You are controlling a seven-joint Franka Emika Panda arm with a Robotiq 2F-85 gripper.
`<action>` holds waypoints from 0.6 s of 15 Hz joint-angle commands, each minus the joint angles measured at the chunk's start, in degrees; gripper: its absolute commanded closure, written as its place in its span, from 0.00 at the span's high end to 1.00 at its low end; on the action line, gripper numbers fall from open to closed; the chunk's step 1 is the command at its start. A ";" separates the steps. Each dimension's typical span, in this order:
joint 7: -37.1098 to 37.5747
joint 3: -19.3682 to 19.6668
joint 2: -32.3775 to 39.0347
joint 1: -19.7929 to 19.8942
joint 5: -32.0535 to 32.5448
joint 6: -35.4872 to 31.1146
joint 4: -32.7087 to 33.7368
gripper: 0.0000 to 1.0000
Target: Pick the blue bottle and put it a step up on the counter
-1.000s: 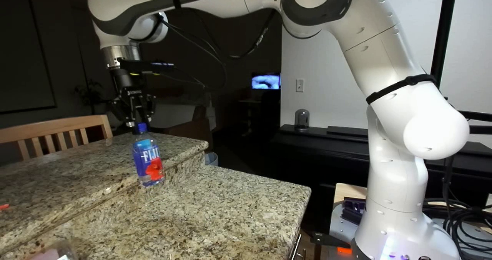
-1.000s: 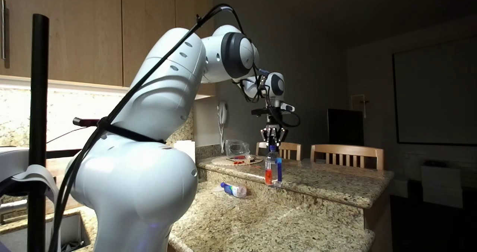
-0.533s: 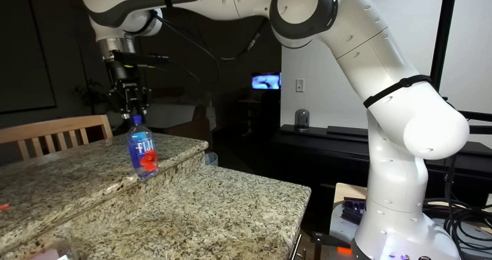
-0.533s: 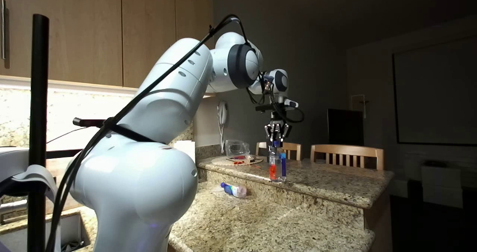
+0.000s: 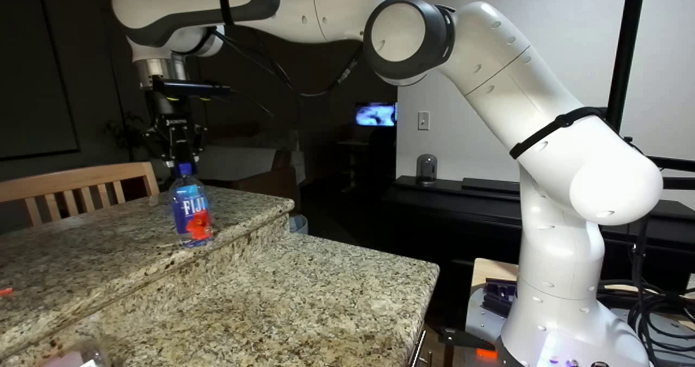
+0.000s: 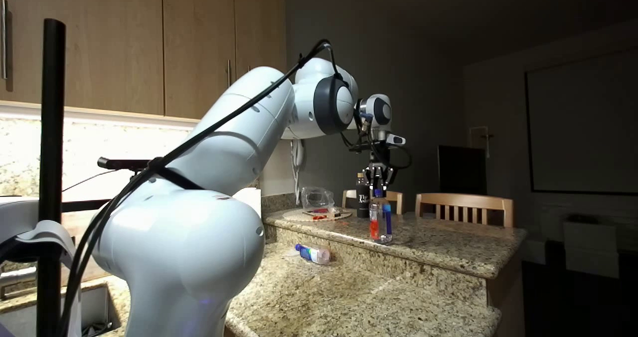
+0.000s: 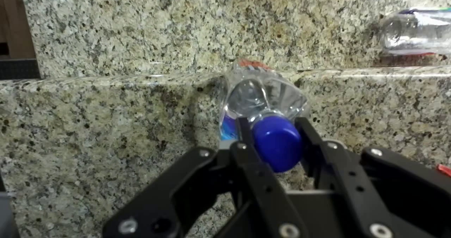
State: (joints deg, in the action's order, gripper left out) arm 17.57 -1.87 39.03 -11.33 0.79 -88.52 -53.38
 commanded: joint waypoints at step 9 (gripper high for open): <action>5.15 0.75 7.77 0.11 -0.67 2.26 12.60 0.72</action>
State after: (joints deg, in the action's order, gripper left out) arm 20.60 -1.22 45.04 -11.33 0.78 -88.30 -44.13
